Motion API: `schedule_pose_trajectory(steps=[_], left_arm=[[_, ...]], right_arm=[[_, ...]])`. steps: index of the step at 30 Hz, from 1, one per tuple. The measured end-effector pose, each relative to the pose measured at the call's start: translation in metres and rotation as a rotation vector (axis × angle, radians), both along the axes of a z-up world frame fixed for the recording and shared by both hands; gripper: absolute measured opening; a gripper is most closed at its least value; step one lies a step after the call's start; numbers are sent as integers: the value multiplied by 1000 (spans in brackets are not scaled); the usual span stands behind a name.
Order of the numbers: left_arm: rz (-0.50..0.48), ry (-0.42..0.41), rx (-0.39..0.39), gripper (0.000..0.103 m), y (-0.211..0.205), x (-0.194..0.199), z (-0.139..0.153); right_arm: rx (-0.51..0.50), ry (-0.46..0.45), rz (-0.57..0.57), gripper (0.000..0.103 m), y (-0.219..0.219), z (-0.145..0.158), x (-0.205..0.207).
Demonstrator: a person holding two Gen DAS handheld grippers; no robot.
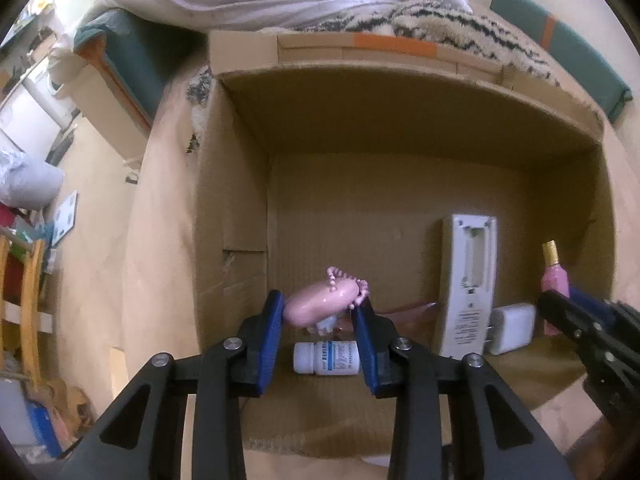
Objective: Organize rigid objects
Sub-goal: 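Carry the keychain and perfume bottle into the box and open both tools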
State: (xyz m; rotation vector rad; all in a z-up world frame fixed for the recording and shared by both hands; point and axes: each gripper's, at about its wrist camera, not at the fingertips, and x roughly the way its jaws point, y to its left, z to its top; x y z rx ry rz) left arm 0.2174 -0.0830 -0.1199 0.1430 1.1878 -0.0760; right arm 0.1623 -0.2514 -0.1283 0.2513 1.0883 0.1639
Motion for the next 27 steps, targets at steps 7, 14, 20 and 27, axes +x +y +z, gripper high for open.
schedule_pose_trajectory(steps=[7,14,20,27], left_arm=[[2,7,2,30,2,-1,-4],[-20,12,0,30,-2,-2,-5],[-47,-5,-4,46,-10,-4,0],[-23,-1,-50,65,-6,-3,4]], right_arm=[[3,45,-5,27,1,-10,2],[25,50,-9,27,-2,-11,1],[41,7,-17,26,-5,-2,1],[71,-16,-36,36,-10,4,0]])
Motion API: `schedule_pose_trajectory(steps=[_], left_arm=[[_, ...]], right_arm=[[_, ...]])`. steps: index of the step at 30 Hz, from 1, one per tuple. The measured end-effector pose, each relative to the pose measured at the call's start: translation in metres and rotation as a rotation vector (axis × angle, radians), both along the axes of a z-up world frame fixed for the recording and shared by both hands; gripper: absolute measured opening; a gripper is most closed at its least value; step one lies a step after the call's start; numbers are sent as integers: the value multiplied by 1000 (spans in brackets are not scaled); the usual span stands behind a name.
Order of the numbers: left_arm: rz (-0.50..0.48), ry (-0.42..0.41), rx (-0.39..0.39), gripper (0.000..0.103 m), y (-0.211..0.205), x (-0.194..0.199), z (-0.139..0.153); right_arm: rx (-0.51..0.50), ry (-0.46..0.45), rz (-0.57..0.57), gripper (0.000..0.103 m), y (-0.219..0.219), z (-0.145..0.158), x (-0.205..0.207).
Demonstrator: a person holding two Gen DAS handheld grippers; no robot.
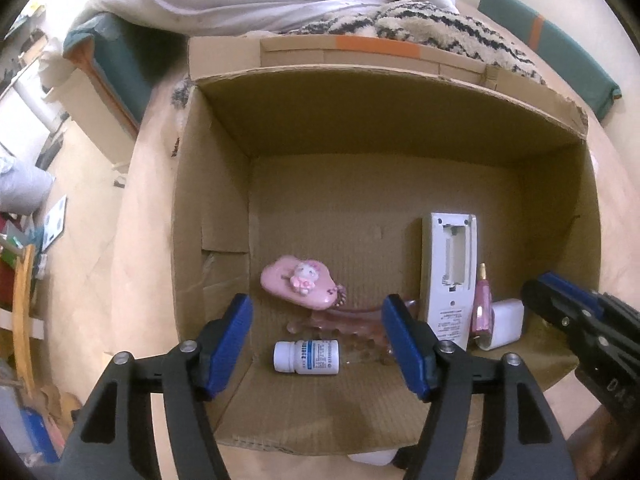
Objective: Organize rigid objects
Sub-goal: 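Carry the keychain and perfume bottle into the box and open both tools, then withdraw both tools from the box toward the remaining items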
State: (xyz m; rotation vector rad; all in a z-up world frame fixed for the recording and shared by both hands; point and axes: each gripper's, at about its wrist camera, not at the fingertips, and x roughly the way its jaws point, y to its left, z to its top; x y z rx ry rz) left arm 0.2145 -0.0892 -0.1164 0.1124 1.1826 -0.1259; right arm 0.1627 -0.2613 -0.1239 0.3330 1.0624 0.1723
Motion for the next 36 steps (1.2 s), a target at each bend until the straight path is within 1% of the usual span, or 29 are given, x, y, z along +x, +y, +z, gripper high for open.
schedule_pose_trajectory(steps=[1,2,3,7,8,9,11,12,18,24,26,29,32,36], left_arm=[[3,3,0,65,1,0,0],[5,5,1,65,1,1,0],[8,7,0,65,1,1,-1],[23,20,-11,65,4,1,-2],[24,23,-16,65,4,1,-2],[25,25,-22,65,5,1,-2],[30,26,-24,65,6,0,-2],[33,26,-28,65,6,1,-1],[53,14,-55,65,13,-1,7],[65,-44,-86,65,27,-8,33],[66,-44,-104,65,32,-11,41],[85,-49,-99,65,41,-15,51],[92,-48,-116,65,48,-24,59],[85,-34,-98,65,54,-43,62]], right_arm=[[14,-1,-3,52,-1,0,0],[23,-5,-9,72,-3,1,-2],[28,-10,-18,75,-4,2,-3],[35,-20,-19,75,-3,5,-2],[31,-22,-20,77,-2,5,-2],[23,-27,-21,80,-2,6,-2],[12,-45,-25,101,-2,9,-3],[13,-56,-27,103,-2,11,-4],[34,-76,-43,103,-4,15,-5],[57,-132,-76,103,-8,28,-12],[70,-140,-90,103,-11,32,-16],[83,-142,-104,103,-14,35,-23],[83,-151,-115,103,-18,40,-32],[98,-159,-119,103,-20,47,-46]])
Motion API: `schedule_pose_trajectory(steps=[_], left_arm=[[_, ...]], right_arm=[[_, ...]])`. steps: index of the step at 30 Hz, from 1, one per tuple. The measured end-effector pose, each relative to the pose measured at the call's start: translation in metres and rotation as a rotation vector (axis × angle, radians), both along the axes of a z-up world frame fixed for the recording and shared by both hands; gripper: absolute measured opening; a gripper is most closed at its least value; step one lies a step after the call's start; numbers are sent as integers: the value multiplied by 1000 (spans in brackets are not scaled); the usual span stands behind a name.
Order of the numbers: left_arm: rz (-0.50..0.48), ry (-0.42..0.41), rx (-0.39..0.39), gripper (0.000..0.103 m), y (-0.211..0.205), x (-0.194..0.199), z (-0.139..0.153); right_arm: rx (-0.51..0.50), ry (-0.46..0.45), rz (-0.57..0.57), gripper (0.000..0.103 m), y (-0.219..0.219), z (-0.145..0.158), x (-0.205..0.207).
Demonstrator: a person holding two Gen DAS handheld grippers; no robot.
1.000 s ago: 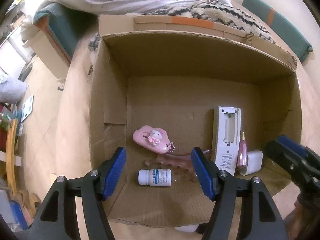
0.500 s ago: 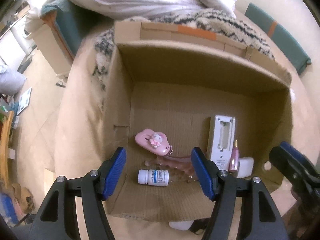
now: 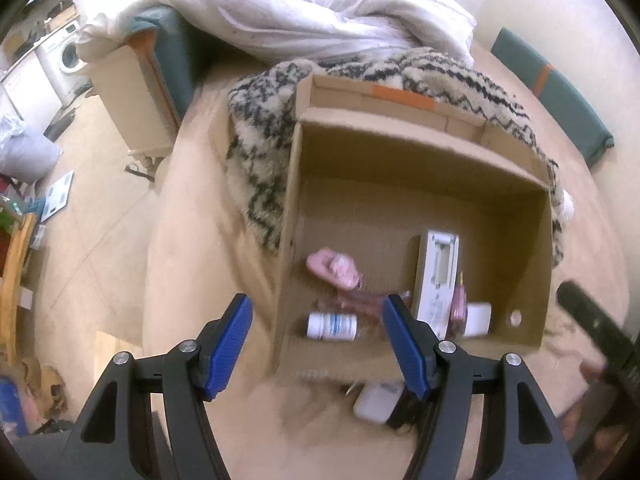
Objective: Organize rigid objects
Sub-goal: 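Withdraw both tools from the box toward the remaining items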
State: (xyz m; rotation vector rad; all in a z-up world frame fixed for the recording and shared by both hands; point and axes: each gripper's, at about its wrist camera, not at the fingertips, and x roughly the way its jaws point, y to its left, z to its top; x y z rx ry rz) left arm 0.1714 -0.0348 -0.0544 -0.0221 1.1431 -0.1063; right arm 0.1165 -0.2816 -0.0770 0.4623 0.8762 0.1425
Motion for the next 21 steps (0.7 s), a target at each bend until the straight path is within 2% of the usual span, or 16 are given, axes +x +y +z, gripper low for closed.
schedule_pose_trajectory(steps=[5,13,17,21], left_arm=[[-3,23,7,65,10,-27,-1],[20,44,15,65,23,-54,-17],[53,54,22,65,33,-55,-26],[92,67,-5,65,42,-51,-29]], right_arm=[[-8,8,9,103,1,1,-19],[54,127,7,103,0,-24,-47],[65,181,2,103,0,-37,-52],[89,276,8,103,3,-60,-46]])
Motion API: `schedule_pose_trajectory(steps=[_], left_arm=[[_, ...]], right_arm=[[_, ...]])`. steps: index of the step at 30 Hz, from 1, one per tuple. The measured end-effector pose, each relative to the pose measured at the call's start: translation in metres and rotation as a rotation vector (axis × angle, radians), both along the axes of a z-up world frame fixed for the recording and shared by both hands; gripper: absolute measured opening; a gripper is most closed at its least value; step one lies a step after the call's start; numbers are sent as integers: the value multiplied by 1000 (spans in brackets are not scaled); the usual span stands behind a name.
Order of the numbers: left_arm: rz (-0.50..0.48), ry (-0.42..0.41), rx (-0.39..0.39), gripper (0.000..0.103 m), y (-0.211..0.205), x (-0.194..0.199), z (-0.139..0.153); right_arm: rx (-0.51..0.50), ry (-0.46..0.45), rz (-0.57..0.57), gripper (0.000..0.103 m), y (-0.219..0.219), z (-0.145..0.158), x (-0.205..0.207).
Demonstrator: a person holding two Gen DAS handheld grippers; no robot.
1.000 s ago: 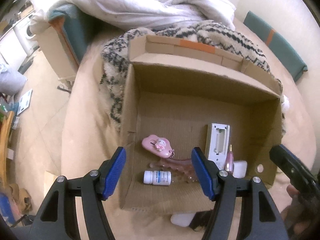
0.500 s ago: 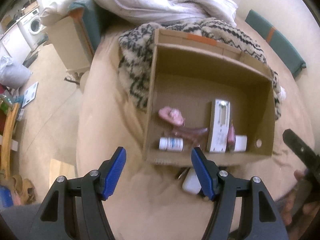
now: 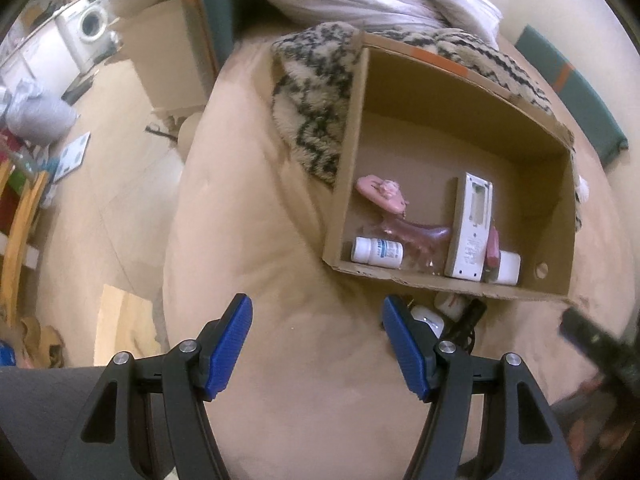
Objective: Organize rigid objects
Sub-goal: 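Withdraw both tools from the box toward the remaining items, then grasp the black power bank with the right tool while the left tool grasps the white earbud case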
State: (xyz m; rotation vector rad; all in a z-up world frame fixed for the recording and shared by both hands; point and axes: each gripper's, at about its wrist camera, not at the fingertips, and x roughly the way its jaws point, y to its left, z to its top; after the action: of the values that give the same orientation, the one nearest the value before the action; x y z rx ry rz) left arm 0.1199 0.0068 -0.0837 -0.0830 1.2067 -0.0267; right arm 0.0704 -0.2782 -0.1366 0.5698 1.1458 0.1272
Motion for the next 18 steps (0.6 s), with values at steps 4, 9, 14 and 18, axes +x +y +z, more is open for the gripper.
schedule_pose_trajectory(steps=[4,9,14,18], left_arm=[[13,26,-6,65,4,2,-4],[20,67,-49,65,5,2,-10],[25,92,-81,65,5,2,-13],[33,94,-87,65,8,3,-12]], right_arm=[[5,127,54,103,15,-27,5],[-88,213,178,77,43,-51,8],[-184,269,297,46,73,-69,8],[-276,258,367,46,92,-71,3]])
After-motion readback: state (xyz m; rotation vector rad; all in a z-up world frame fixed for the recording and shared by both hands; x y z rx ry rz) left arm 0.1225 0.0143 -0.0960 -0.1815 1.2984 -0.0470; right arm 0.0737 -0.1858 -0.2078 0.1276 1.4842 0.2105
